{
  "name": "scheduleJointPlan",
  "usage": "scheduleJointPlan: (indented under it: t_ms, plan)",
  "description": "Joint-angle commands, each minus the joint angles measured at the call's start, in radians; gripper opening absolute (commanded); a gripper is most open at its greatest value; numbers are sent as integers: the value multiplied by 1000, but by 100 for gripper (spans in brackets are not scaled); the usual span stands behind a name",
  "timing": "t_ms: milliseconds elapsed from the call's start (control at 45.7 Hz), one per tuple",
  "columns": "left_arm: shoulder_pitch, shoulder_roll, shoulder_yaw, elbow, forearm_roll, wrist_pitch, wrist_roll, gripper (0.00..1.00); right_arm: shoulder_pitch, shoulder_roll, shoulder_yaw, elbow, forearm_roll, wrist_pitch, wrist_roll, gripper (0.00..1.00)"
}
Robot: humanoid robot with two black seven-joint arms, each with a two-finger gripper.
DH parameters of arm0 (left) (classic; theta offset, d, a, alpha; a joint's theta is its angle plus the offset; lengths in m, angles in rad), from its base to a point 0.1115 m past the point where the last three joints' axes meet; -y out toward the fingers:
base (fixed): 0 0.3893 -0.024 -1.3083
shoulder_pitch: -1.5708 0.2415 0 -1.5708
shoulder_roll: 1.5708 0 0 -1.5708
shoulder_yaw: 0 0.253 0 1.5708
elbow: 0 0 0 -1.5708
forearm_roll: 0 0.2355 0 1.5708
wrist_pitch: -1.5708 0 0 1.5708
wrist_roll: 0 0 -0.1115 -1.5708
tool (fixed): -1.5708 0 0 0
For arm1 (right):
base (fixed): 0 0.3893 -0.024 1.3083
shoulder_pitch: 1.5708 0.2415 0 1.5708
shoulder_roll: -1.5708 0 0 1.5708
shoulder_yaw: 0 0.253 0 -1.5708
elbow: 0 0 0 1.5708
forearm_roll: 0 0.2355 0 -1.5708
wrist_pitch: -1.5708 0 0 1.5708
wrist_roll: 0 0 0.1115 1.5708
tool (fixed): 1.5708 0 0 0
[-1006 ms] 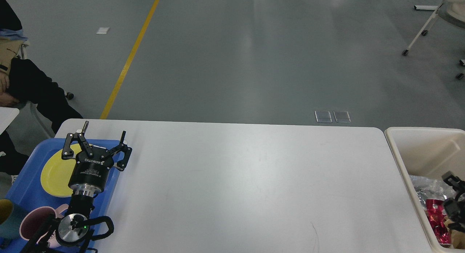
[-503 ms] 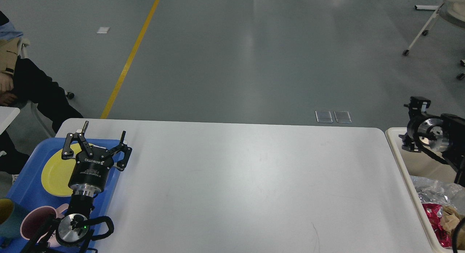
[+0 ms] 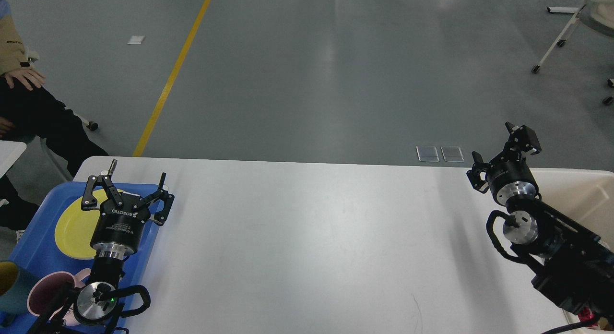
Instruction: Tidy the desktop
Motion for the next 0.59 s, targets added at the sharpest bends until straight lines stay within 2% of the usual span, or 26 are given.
scheduleJointPlan:
  t_ms: [0, 131, 569]
  plan:
    - [0, 0, 0, 0, 0, 0, 0, 96, -120, 62, 186, 55, -39, 11, 28, 100]
    - [0, 0, 0, 0, 0, -2, 0, 96, -160, 108, 240, 63, -132, 67, 31, 100]
    - [0, 0, 0, 0, 0, 0, -1, 96, -198, 133, 290, 74, -145, 64, 47, 100]
